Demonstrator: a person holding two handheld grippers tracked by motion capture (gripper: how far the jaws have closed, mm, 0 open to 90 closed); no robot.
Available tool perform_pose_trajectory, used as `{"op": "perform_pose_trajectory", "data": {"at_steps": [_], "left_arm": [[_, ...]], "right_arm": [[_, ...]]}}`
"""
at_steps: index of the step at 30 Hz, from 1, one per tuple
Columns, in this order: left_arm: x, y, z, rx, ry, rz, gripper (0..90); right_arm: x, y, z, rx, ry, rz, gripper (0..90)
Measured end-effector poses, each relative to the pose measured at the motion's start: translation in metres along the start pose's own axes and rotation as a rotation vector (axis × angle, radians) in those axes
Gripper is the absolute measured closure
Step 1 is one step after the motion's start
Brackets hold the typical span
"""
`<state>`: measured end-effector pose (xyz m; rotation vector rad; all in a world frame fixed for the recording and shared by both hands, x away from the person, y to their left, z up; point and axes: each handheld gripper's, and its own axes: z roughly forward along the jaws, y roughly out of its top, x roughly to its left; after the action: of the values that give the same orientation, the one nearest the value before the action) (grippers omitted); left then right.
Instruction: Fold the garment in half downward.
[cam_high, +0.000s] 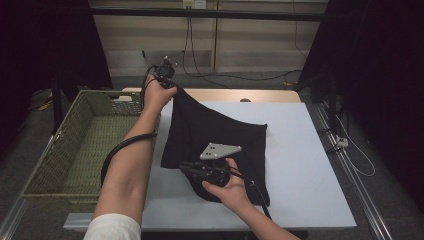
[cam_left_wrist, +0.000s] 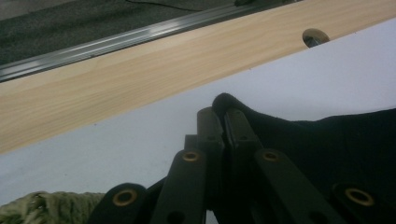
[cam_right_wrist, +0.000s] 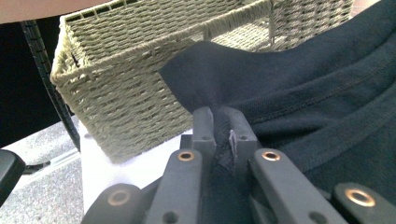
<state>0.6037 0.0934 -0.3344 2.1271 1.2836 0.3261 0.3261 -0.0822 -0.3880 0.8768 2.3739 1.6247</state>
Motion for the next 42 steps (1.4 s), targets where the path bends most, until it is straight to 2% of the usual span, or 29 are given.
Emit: {"op": "perform_pose_trajectory", "data": {"at_steps": [4, 9, 11, 22, 23, 24, 30, 36, 37, 38, 40, 41, 42], "left_arm": [[0.002, 0.002, -0.005, 0.002, 0.006, 0.012, 86.5], [0.006, 0.003, -0.010, -0.003, 0.012, 0.001, 86.5], [0.008, 0.002, -0.011, 0.004, 0.028, 0.005, 86.6], [0.018, 0.001, -0.017, 0.001, 0.029, -0.010, 86.6], [0.020, 0.001, -0.018, 0.020, 0.026, 0.011, 86.6], [0.019, 0.001, -0.017, 0.006, 0.028, -0.008, 86.6], [0.023, 0.000, -0.021, 0.007, 0.023, -0.019, 86.6], [0.029, -0.001, -0.028, -0.005, 0.032, -0.025, 86.6], [0.031, -0.001, -0.030, 0.003, 0.031, -0.014, 86.6], [0.032, -0.002, -0.031, -0.005, 0.034, -0.024, 86.6], [0.034, -0.002, -0.033, -0.006, 0.031, -0.013, 86.6], [0.033, -0.002, -0.034, -0.007, 0.033, -0.029, 86.6], [0.036, -0.003, -0.035, 0.003, 0.030, -0.004, 86.6]], "right_arm": [[0.003, 0.003, 0.000, -0.006, -0.002, -0.005, 85.2], [0.006, 0.008, 0.002, -0.010, -0.001, -0.003, 85.2], [0.006, 0.009, 0.002, -0.008, -0.002, -0.013, 85.2], [0.008, 0.015, 0.008, -0.010, -0.006, -0.019, 85.2], [0.009, 0.015, 0.008, -0.012, -0.003, -0.021, 85.2], [0.009, 0.016, 0.009, -0.018, 0.002, -0.010, 85.2], [0.013, 0.021, 0.014, -0.030, 0.022, 0.021, 85.2], [0.019, 0.027, 0.016, -0.029, 0.013, 0.005, 85.2], [0.019, 0.027, 0.016, -0.031, 0.010, 0.003, 85.2], [0.019, 0.027, 0.017, -0.031, 0.011, 0.000, 85.2], [0.020, 0.027, 0.019, -0.027, 0.005, 0.000, 85.2], [0.020, 0.027, 0.019, -0.027, 0.005, 0.000, 85.2], [0.021, 0.027, 0.020, -0.022, 0.003, 0.002, 85.2]]}}
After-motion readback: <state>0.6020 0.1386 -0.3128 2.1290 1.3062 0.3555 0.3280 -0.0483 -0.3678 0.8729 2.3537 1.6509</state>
